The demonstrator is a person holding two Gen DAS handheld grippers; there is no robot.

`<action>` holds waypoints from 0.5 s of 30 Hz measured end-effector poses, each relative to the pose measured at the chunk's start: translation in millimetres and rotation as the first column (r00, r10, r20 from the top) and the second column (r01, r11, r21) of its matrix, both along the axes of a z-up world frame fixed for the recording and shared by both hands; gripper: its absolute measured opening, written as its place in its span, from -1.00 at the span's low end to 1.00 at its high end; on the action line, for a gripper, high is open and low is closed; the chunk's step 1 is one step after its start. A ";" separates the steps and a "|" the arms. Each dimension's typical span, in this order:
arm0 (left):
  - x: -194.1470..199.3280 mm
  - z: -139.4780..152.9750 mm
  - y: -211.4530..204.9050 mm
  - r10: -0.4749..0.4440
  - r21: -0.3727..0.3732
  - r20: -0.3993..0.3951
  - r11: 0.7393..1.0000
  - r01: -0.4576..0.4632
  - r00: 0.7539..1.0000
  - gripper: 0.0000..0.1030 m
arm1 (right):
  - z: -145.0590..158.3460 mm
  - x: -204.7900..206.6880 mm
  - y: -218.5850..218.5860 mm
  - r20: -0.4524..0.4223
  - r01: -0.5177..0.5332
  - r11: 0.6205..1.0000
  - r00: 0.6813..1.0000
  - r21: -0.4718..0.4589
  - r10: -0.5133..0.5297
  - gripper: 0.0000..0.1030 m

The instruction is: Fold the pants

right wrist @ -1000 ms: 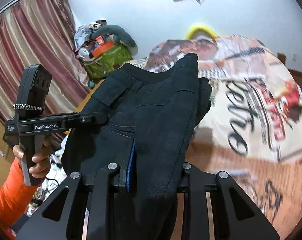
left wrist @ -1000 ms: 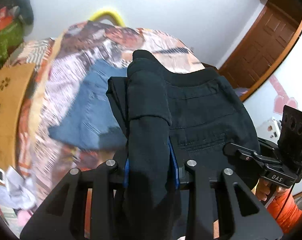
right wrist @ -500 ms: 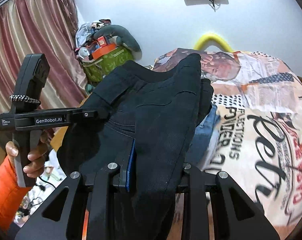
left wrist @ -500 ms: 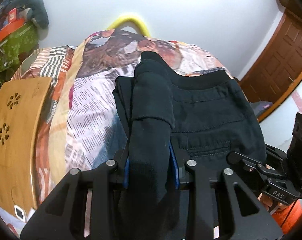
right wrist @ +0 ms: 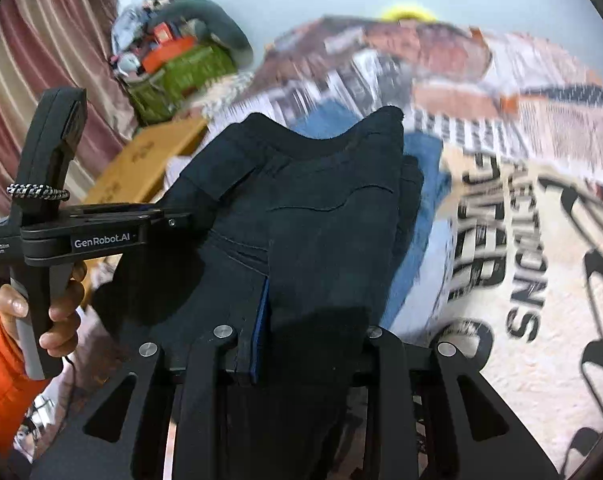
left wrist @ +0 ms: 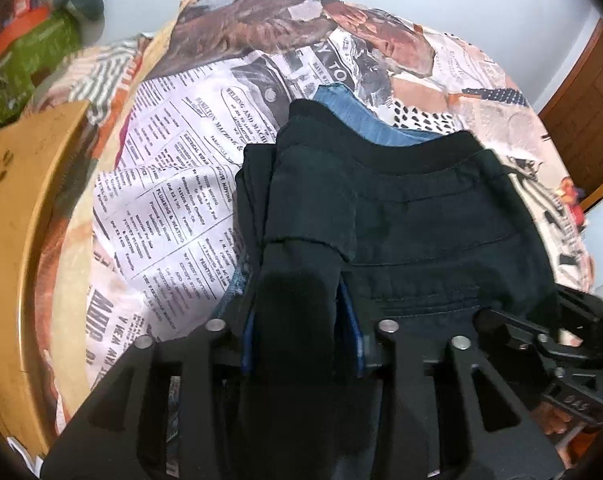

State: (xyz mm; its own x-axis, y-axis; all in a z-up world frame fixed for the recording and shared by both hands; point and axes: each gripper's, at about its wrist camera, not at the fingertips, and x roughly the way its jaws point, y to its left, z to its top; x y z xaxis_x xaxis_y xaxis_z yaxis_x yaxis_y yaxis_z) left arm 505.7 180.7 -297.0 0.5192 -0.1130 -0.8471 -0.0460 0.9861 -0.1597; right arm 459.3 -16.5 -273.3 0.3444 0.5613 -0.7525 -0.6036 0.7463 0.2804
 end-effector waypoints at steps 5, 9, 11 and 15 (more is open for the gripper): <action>-11.5 4.2 -7.3 0.031 0.065 0.026 0.997 -0.033 0.999 -0.14 | 5.7 -9.8 -6.1 0.001 0.000 0.999 1.000 -0.052 0.000 -0.39; -23.7 18.3 -11.5 0.030 0.124 0.007 0.992 -0.031 1.000 -0.14 | 14.1 -15.3 -15.5 0.022 0.023 0.996 1.000 -0.082 -0.022 -0.39; -35.5 31.9 -12.7 0.034 0.137 0.019 0.990 -0.037 0.999 -0.14 | 23.6 -19.0 -22.9 0.019 0.037 0.996 0.999 -0.075 -0.036 -0.39; -66.3 69.6 -17.4 0.046 0.146 0.080 0.988 -0.058 0.996 -0.14 | 51.3 -35.0 -38.7 0.057 0.066 0.997 0.996 -0.043 -0.063 -0.39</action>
State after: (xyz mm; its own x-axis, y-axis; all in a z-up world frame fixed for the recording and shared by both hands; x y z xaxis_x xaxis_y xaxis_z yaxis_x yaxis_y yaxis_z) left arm 439.3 163.3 -227.4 0.5848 0.0392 -0.8103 -0.0910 0.9957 -0.0175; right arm 424.3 -55.1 -222.0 0.4208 0.5025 -0.7553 -0.5677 0.7953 0.2128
